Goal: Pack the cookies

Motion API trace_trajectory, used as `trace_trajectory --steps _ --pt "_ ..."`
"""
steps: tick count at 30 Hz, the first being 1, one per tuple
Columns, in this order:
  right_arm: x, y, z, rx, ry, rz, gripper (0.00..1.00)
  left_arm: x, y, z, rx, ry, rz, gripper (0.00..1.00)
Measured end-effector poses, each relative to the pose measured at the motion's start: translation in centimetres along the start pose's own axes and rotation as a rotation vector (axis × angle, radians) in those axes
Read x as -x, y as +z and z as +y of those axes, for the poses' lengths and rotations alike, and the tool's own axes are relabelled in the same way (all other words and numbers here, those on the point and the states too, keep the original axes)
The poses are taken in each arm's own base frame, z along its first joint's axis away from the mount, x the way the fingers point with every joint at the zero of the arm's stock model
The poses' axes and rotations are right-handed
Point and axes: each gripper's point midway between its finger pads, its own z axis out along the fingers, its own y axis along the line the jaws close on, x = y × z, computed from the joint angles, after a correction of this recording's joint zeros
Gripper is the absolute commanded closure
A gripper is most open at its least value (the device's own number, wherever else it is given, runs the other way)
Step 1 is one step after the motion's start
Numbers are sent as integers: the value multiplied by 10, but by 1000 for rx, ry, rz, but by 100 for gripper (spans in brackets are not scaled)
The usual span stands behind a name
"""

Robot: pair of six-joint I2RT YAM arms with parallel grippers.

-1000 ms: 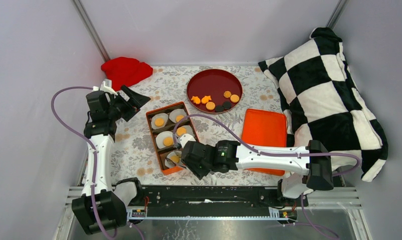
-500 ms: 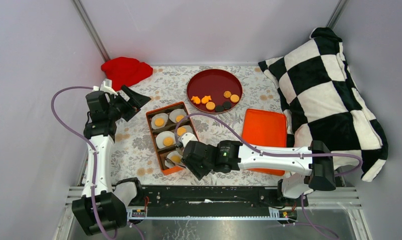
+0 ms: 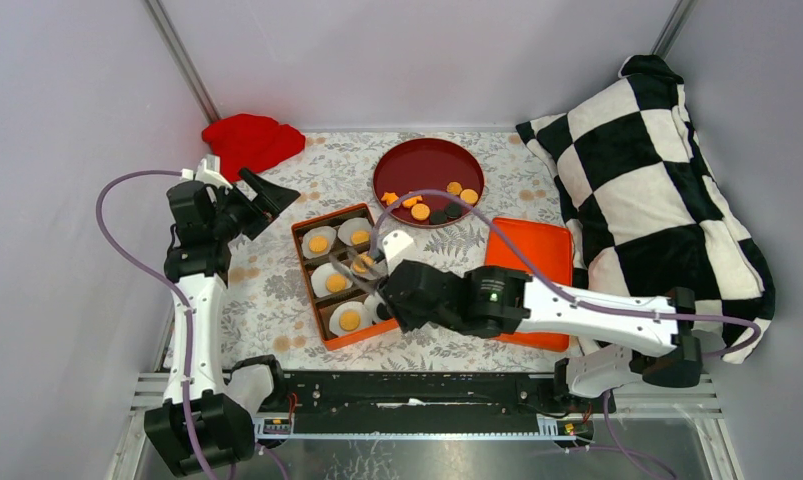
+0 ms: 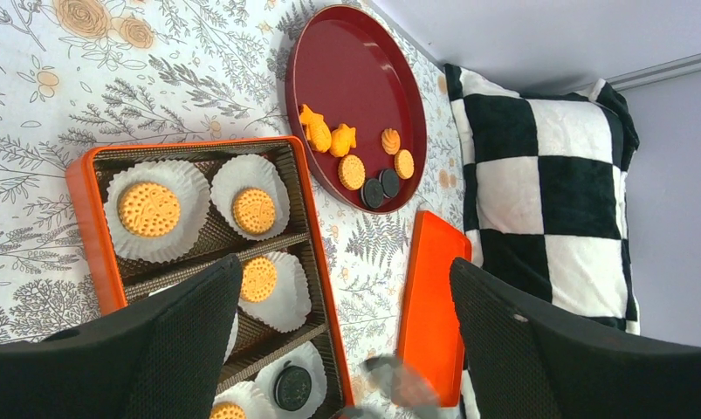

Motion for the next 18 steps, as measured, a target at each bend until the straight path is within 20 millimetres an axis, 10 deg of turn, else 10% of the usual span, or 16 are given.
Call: trace_trajectory --steps 9,18 --pt "51 -17 -91 -321 156 -164 97 1 -1 -2 -4 4 -5 15" --pt "58 21 -264 -665 424 -101 99 0 11 10 21 -23 17 80"
